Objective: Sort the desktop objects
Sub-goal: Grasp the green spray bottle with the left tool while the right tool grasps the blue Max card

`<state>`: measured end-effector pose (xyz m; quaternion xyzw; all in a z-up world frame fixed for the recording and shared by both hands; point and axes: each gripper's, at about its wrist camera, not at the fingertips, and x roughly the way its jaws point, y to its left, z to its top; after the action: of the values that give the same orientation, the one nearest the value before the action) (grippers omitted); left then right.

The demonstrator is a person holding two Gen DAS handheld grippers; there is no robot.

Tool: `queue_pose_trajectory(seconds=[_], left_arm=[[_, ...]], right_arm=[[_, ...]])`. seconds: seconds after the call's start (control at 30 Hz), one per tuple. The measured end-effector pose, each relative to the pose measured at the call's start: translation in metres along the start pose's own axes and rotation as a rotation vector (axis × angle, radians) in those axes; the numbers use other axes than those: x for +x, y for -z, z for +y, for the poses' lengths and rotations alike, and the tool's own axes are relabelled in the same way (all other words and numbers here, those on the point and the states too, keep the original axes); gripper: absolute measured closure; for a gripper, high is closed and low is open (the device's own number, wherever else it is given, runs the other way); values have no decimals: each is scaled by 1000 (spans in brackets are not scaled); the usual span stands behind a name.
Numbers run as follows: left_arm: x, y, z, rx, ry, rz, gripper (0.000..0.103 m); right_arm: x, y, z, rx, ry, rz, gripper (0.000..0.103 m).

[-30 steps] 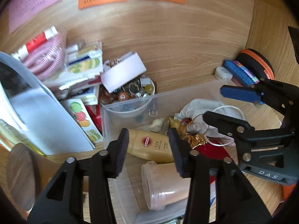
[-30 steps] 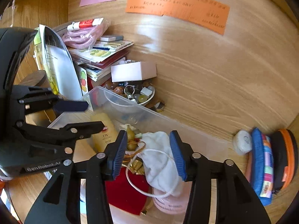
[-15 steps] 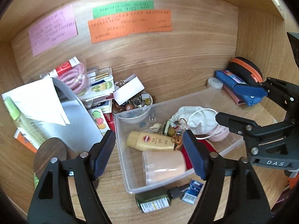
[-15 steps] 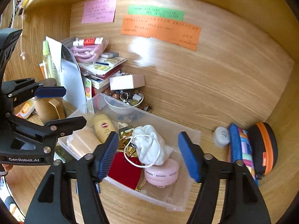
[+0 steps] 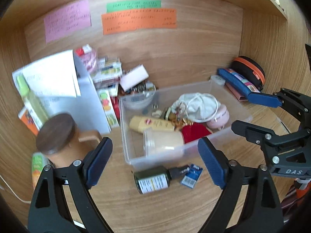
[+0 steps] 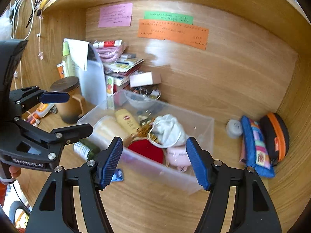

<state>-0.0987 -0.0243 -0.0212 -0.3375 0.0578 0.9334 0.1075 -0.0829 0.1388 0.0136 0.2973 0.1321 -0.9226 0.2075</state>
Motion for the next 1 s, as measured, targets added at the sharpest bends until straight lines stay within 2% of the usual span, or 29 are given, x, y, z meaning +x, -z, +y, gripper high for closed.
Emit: queue_pose_trajectory(seconds=[0.4, 0.8, 1.0], left_arm=[[35, 45, 21, -95, 53, 132, 13], [57, 59, 29, -139, 102, 210, 13], [67, 64, 38, -197, 155, 254, 24]], right_arm=[[26, 41, 17, 49, -90, 109, 33], [65, 58, 49, -36, -163, 222, 33], [79, 52, 50, -55, -184, 247, 35]])
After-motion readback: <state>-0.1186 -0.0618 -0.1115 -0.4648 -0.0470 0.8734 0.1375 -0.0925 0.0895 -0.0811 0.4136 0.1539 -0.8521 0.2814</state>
